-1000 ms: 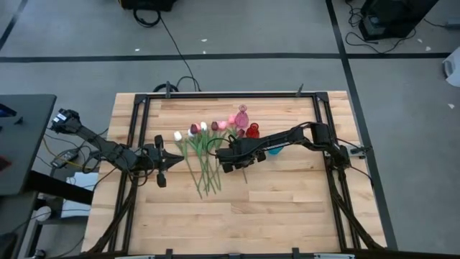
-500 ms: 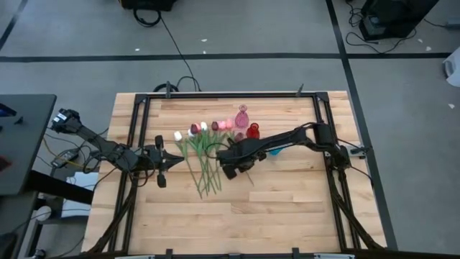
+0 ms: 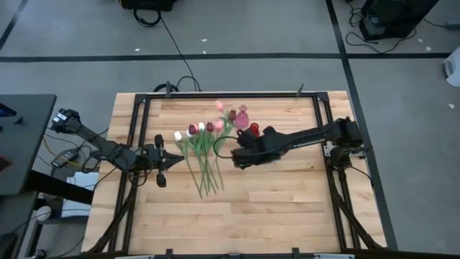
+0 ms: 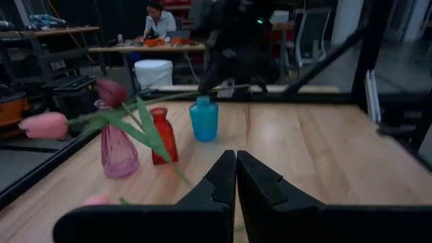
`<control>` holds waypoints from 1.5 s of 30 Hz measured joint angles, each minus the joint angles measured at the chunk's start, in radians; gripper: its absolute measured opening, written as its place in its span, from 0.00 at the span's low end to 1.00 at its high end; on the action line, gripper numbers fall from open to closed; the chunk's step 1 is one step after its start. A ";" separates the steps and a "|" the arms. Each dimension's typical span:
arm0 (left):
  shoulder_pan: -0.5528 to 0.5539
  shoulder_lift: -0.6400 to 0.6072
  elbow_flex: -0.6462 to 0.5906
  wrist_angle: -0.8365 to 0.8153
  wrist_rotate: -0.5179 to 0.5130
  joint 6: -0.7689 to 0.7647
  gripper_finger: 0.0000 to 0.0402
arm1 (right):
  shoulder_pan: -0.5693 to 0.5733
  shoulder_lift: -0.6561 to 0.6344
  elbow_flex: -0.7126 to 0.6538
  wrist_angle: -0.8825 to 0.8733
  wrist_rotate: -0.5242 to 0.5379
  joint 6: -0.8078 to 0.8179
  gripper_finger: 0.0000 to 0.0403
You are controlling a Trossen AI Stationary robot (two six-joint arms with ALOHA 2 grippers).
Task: Sort flowers into vase by color
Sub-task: Put the pink flower into the pink vase
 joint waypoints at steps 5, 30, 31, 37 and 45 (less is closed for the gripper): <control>0.000 0.000 0.000 0.073 0.000 -0.022 0.05 | 0.047 -0.041 0.001 -0.016 0.141 0.022 0.00; 0.029 0.230 -0.001 0.216 -0.028 -0.074 0.05 | 0.002 -0.002 -0.157 0.246 -0.161 -0.179 0.20; 0.029 0.245 -0.002 0.236 -0.033 -0.075 0.05 | -0.017 -0.001 -0.178 0.264 -0.179 -0.182 0.20; 0.029 0.282 0.000 0.297 -0.044 -0.066 0.05 | -0.131 0.000 -0.308 0.437 -0.341 -0.244 0.21; 0.029 0.281 0.000 0.316 -0.061 0.007 0.05 | -0.202 0.000 -0.380 0.534 -0.352 -0.329 0.21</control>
